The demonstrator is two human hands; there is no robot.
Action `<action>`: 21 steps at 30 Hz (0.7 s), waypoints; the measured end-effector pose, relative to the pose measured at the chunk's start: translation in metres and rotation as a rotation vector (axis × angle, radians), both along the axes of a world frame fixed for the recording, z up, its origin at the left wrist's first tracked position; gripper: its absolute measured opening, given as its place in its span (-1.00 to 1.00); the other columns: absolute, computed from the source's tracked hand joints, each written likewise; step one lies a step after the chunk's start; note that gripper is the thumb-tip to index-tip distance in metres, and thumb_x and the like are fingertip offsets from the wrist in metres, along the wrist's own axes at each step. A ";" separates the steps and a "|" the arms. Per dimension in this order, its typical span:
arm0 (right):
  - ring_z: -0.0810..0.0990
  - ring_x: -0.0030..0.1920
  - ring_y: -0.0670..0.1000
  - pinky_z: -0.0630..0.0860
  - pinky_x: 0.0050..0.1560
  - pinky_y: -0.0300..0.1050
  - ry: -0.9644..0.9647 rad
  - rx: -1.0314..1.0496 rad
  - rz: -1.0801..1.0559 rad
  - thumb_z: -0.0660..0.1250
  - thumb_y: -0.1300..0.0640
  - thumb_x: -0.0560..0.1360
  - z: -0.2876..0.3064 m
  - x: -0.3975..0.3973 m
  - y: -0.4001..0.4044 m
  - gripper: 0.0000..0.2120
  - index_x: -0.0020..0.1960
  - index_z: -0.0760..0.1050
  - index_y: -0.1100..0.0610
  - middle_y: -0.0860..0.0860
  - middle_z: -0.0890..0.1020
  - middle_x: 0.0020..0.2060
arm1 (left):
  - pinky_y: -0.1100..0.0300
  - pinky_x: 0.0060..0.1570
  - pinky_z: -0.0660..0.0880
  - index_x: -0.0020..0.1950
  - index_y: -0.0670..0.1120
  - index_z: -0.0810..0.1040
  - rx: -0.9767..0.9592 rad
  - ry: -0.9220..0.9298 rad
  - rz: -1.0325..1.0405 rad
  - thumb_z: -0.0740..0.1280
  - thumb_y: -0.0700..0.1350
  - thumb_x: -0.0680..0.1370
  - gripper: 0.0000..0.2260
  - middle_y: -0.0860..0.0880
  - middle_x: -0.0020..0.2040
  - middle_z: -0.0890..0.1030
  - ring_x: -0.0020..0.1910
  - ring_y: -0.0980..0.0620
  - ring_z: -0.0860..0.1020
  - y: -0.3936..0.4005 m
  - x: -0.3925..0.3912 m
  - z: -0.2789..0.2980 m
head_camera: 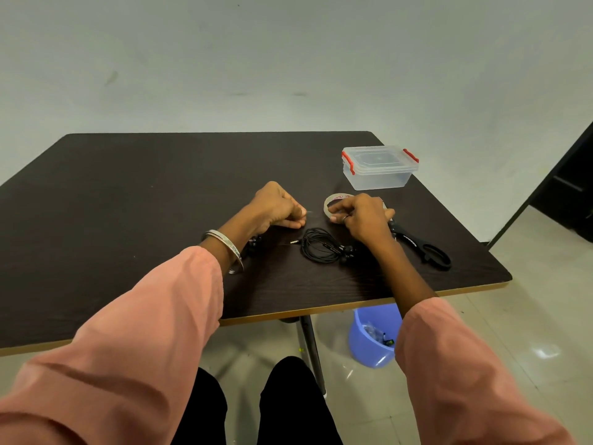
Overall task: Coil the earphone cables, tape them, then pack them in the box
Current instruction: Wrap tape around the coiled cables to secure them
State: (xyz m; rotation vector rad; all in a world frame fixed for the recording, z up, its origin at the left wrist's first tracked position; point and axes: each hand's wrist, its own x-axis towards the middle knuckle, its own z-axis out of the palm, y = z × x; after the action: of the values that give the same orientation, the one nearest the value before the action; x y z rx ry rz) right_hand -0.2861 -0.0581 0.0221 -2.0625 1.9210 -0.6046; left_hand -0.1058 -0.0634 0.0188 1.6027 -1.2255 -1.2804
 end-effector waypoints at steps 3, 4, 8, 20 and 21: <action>0.41 0.26 0.05 0.19 0.15 0.03 0.015 -0.003 0.000 0.42 0.09 0.48 0.000 0.001 0.000 -0.77 0.12 0.62 -0.10 -0.05 0.66 0.09 | 0.09 -0.11 0.64 -0.20 -0.31 0.64 0.005 -0.006 0.005 0.39 -0.40 0.45 -0.94 -0.25 -0.20 0.68 -0.20 -0.10 0.68 0.001 -0.001 0.001; 0.41 0.26 0.06 0.19 0.14 0.03 0.016 -0.004 -0.001 0.42 0.09 0.48 -0.001 0.001 0.000 -0.77 0.12 0.62 -0.09 -0.06 0.65 0.09 | 0.10 -0.11 0.64 -0.19 -0.31 0.64 0.005 -0.005 0.013 0.40 -0.39 0.45 -0.95 -0.25 -0.20 0.68 -0.19 -0.10 0.69 0.002 -0.002 0.001; 0.40 0.28 0.08 0.22 0.17 0.05 0.021 -0.001 0.002 0.42 0.08 0.48 -0.001 0.000 -0.001 -0.77 0.13 0.62 -0.09 -0.04 0.64 0.12 | 0.10 -0.13 0.65 -0.17 -0.31 0.65 -0.005 -0.007 0.063 0.41 -0.37 0.45 -0.97 -0.24 -0.19 0.69 -0.19 -0.09 0.69 0.003 -0.004 -0.001; 0.48 0.20 0.23 0.35 0.22 0.18 0.160 0.118 -0.312 0.50 -0.10 0.35 0.026 -0.064 0.039 -0.55 0.08 0.49 0.14 0.17 0.57 0.12 | 0.23 -0.26 0.64 -0.10 -0.25 0.67 -0.081 -0.077 0.120 0.42 -0.30 0.48 -0.95 -0.19 -0.16 0.69 -0.29 0.04 0.66 0.009 -0.011 -0.005; 0.46 0.23 0.26 0.37 0.23 0.20 0.211 0.198 -0.336 0.51 -0.11 0.34 0.026 -0.068 0.047 -0.48 0.13 0.44 0.16 0.20 0.53 0.16 | 0.22 -0.25 0.64 -0.10 -0.25 0.67 -0.084 -0.085 0.114 0.41 -0.30 0.48 -0.95 -0.18 -0.15 0.68 -0.28 0.04 0.66 0.010 -0.012 -0.005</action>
State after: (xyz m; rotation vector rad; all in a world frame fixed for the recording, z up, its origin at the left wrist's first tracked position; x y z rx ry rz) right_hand -0.3537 -0.0111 0.0484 -1.7550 2.3669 -0.2539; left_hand -0.1177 -0.0537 0.0139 1.6557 -1.2047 -1.0861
